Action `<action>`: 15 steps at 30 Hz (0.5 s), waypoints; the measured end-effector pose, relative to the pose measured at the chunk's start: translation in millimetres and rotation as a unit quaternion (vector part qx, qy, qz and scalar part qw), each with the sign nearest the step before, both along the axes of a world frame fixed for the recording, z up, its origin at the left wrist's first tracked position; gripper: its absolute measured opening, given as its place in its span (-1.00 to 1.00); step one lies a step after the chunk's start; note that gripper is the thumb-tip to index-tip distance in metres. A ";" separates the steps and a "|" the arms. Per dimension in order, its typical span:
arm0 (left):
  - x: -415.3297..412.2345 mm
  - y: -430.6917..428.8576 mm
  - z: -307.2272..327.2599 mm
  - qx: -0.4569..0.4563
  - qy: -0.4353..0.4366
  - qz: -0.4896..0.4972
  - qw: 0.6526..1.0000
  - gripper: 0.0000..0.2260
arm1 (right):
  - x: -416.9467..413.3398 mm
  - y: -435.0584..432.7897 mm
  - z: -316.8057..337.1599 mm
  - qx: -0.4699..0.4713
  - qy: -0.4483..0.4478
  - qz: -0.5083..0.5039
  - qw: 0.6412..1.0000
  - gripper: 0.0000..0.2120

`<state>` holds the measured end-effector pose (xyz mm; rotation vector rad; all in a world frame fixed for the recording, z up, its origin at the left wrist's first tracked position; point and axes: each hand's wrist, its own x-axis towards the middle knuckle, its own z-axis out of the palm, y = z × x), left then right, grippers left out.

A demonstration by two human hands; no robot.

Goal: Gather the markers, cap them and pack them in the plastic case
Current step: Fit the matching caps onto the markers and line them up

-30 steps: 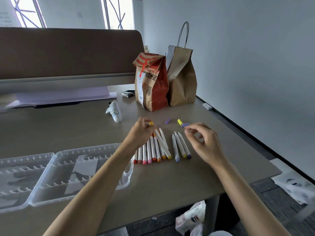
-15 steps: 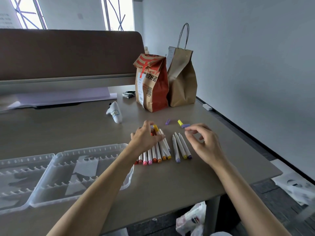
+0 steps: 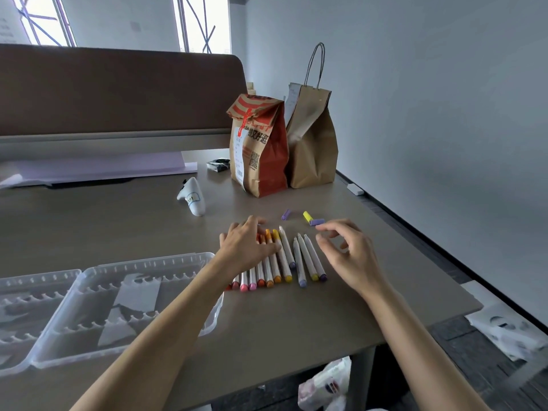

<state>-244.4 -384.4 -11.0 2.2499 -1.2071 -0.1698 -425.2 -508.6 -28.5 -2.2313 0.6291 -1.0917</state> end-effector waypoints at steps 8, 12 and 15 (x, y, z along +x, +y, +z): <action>-3.4 2.0 0.3 0.004 -0.025 -0.021 0.999 -0.67 | 5.6 0.3 -2.3 0.020 0.117 0.003 0.993 -0.89; -4.9 2.7 2.4 -0.008 -0.016 -0.019 1.000 -0.72 | 14.4 6.5 9.9 -0.017 0.198 -0.027 0.980 -0.89; -5.6 3.5 3.1 -0.012 -0.017 -0.020 1.000 -0.73 | 24.8 11.4 19.1 -0.021 0.246 -0.064 0.967 -0.85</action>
